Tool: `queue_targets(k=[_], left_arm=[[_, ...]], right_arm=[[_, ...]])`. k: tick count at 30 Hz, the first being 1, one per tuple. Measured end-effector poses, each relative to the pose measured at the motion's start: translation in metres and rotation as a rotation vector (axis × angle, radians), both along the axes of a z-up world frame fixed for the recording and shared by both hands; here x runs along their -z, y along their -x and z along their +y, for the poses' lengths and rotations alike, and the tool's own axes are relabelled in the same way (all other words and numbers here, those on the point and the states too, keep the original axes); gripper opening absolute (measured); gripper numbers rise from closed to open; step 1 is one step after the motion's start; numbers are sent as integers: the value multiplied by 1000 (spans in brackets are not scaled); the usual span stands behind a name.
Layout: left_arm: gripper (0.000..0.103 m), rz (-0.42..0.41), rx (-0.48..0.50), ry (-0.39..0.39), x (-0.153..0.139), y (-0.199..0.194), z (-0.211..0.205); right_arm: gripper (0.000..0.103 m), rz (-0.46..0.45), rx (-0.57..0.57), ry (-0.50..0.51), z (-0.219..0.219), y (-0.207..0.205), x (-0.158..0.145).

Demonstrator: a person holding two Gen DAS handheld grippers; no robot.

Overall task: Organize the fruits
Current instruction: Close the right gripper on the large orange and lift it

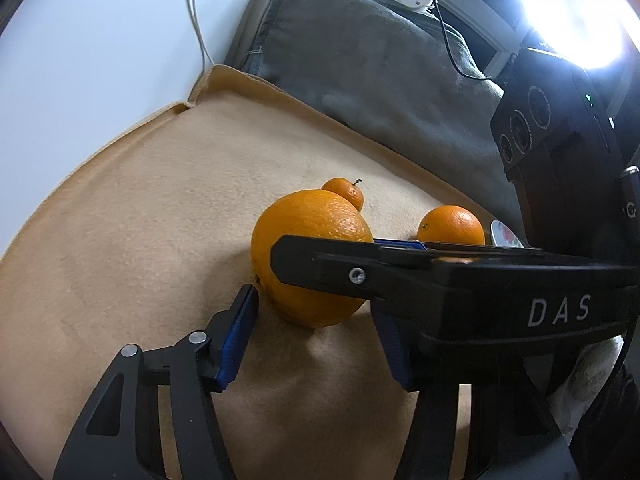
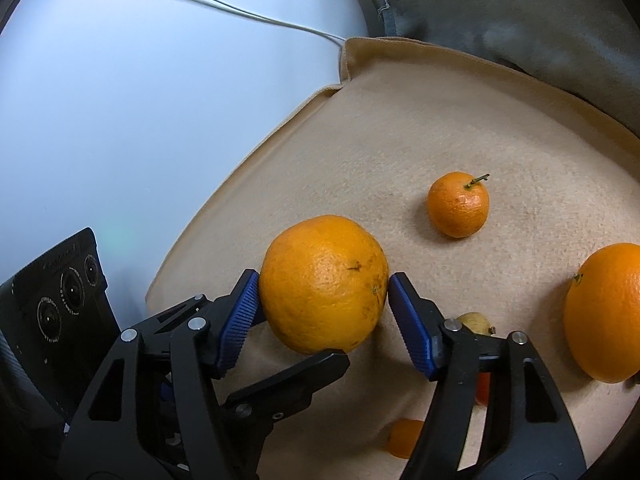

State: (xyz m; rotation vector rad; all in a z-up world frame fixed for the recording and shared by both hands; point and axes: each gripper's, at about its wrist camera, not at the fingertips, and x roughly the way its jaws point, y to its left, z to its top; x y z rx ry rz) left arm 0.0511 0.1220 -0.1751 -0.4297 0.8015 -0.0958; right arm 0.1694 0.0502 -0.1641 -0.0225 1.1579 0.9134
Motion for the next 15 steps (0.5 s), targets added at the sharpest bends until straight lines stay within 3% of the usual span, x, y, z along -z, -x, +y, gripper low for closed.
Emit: queue_targets(k=[15], left_arm=[[53, -21, 20, -44, -14, 4, -17]], right_arm=[[68, -9, 50, -19, -12, 12, -24]])
